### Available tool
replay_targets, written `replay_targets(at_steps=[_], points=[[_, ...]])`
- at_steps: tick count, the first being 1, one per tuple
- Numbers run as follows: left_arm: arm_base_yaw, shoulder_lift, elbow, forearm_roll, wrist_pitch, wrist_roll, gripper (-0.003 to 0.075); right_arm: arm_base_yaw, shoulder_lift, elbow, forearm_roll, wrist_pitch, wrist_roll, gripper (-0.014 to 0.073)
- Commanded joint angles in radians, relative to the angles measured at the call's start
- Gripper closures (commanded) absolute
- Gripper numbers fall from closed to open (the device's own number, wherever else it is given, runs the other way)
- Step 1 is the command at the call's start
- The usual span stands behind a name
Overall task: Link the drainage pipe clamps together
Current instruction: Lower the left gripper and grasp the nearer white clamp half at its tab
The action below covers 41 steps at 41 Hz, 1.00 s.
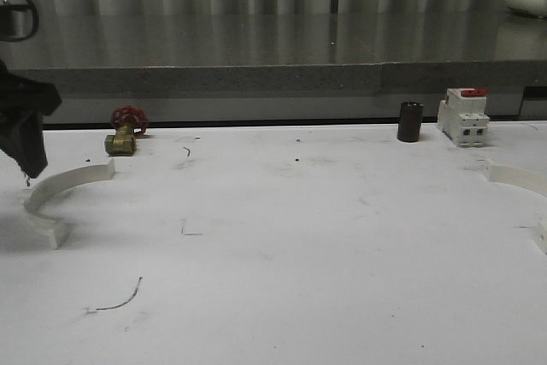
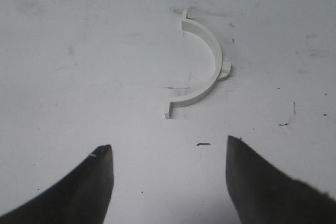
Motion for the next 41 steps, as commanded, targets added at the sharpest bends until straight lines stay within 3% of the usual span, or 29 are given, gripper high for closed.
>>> replay_targets(at_steps=[1,23,27,35,41], points=[[-0.007,0.017,-0.067,0.0,-0.019,-0.044,0.0293,-0.005,0.0,-0.035,-0.003,-0.052,-0.005,0.0101],[-0.007,0.141,-0.15,-0.005,-0.051,-0.066,0.03,-0.005,0.0,-0.035,-0.003,-0.052,-0.005,0.0101],[-0.007,0.141,-0.15,-0.005,-0.058,-0.066,0.0366,-0.005,0.0,-0.035,-0.003,-0.052,-0.005,0.0101],[-0.007,0.141,-0.15,-0.005,-0.066,-0.066,0.0572,-0.005,0.0,-0.035,-0.003,-0.052,-0.005,0.0101],[-0.007,0.141,-0.15,-0.005,-0.072,-0.066,0.0665,-0.005,0.0,-0.035,-0.003,-0.052,-0.005,0.0101]])
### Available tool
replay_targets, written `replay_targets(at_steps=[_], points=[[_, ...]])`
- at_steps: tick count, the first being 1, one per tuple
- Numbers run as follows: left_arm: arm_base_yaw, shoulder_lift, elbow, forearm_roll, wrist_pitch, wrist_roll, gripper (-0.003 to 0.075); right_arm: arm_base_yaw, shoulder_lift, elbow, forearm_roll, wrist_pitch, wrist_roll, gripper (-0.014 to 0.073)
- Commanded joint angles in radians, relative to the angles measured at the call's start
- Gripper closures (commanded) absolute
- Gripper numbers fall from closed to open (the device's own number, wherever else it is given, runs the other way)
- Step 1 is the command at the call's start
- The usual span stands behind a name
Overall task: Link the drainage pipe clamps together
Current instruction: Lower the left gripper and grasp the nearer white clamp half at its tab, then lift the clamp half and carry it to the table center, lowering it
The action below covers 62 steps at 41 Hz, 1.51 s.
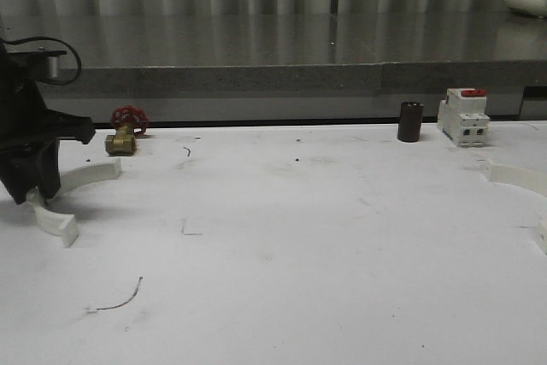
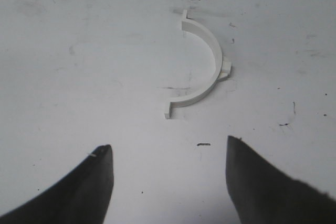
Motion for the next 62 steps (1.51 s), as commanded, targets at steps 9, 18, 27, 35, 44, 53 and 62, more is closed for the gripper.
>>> replay_targets(at_steps=[9,18,27,35,44,53,62], points=[[-0.007,-0.049,-0.027,-0.011,-0.043,-0.014,0.0741,-0.005,0.0,-0.035,-0.003,-0.052,-0.005,0.0101],[-0.073,-0.049,-0.075,-0.011,0.016,-0.014,0.0741,-0.005,0.0,-0.035,-0.003,-0.052,-0.005,0.0101],[-0.253,-0.049,-0.172,0.158,0.066,-0.241,0.0741,-0.005,0.0,-0.035,-0.003,-0.052,-0.005,0.0101],[-0.403,-0.04,-0.272,0.231,0.098,-0.387,0.0741,-0.005,0.0,-0.035,-0.003,-0.052,-0.005,0.0101],[-0.515,0.061,-0.432,0.233,0.188,-0.486,0.0741,-0.005,0.0,-0.035,-0.003,-0.052,-0.005,0.0101],[-0.58,0.169,-0.587,0.229,0.226,-0.595,0.0741,-0.005,0.0,-0.035,-0.003,-0.052,-0.005,0.0101],[-0.582,0.256,-0.699,0.159,0.302,-0.633,0.0741,-0.005,0.0,-0.035,-0.003,-0.052,-0.005,0.0101]])
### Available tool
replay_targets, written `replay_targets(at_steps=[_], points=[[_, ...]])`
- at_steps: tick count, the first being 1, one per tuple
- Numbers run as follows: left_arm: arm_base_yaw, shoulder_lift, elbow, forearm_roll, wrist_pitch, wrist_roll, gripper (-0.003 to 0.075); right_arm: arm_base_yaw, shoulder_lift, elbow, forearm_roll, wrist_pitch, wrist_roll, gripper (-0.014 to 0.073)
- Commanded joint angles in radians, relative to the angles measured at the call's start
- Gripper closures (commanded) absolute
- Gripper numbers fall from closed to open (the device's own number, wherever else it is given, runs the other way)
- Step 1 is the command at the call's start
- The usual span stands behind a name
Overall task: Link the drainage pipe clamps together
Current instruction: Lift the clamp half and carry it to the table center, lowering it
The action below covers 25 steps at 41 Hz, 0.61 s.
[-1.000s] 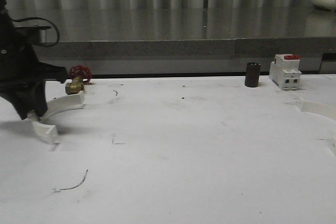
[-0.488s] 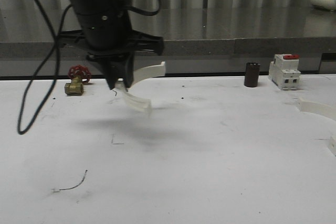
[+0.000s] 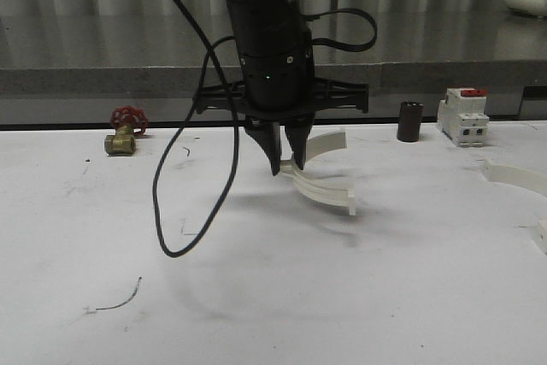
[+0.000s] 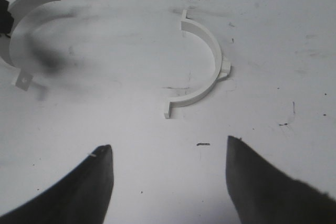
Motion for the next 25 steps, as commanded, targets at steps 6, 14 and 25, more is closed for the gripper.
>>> replay_targets(at_steps=[6,14,25], points=[[-0.005,-0.017,-0.063,-0.024,0.038,-0.066,0.0741,-0.005,0.0,-0.035,-0.003,-0.052,-0.005,0.0101],[-0.005,-0.006,-0.063,-0.027,0.05,-0.066,0.0739,-0.005,0.0,-0.035,-0.003,-0.052,-0.005,0.0101],[-0.005,-0.006,-0.063,-0.025,0.046,-0.066,0.059,-0.005,0.0,-0.035,-0.003,-0.052,-0.005,0.0101]])
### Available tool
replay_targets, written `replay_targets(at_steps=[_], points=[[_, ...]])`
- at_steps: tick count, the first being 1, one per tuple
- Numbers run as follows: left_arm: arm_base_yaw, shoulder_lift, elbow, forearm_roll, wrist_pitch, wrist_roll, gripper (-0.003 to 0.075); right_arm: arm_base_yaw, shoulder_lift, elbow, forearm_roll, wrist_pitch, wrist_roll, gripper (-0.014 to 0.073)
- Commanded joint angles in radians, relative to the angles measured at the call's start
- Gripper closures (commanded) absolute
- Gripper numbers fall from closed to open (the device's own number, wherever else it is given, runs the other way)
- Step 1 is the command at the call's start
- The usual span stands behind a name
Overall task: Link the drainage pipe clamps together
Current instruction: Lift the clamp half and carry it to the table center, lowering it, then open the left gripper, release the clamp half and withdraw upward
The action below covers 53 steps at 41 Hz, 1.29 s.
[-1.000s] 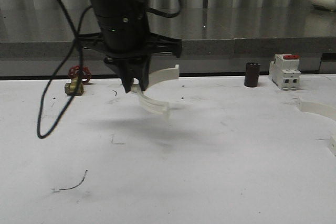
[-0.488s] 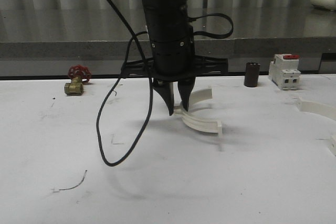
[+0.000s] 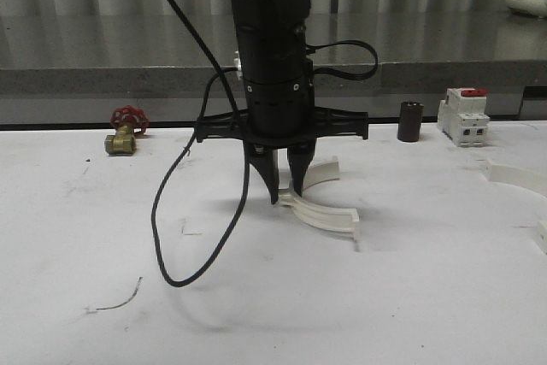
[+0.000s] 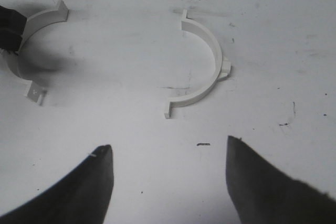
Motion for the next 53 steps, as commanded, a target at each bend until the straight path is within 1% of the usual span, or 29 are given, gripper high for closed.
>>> replay_targets(at_steps=[1,6,12,23,27,31,36,43,48,53], points=[[-0.005,-0.062,-0.031,-0.002,-0.02,-0.014,0.0566,-0.005,0.0,-0.035,-0.003,-0.052,-0.005,0.0101],[-0.005,-0.062,-0.031,-0.002,-0.028,-0.014,0.0498,-0.005,0.0,-0.035,-0.003,-0.052,-0.005,0.0101],[-0.005,-0.062,-0.031,0.0,-0.035,-0.014,0.0457,-0.005,0.0,-0.035,-0.003,-0.052,-0.005,0.0101],[-0.005,-0.069,-0.031,-0.002,-0.039,-0.014,0.0447,-0.005,0.0,-0.035,-0.003,-0.052,-0.005,0.0101],[-0.005,-0.094,-0.031,-0.002,-0.04,0.017,0.0447,-0.005,0.0,-0.035,-0.003,-0.052,-0.005,0.0101],[-0.003,-0.148,-0.031,0.0,-0.034,0.111,0.0447,-0.005,0.0,-0.035,-0.003,-0.052,-0.005,0.0101],[0.007,-0.241,-0.031,-0.005,0.018,0.302,0.0447,-0.005,0.0,-0.035,-0.003,-0.052,-0.005,0.0101],[0.048,-0.404,0.0,-0.01,0.08,0.498,0.0447,-0.005,0.0,-0.035,-0.003,-0.052,-0.005,0.0101],[0.102,-0.55,0.089,-0.093,0.063,0.624,0.0447,-0.005,0.0,-0.035,-0.003,-0.052,-0.005,0.0101],[0.164,-0.717,0.229,-0.222,-0.032,0.751,0.0447,-0.005,0.0,-0.035,-0.003,-0.052,-0.005,0.0101]])
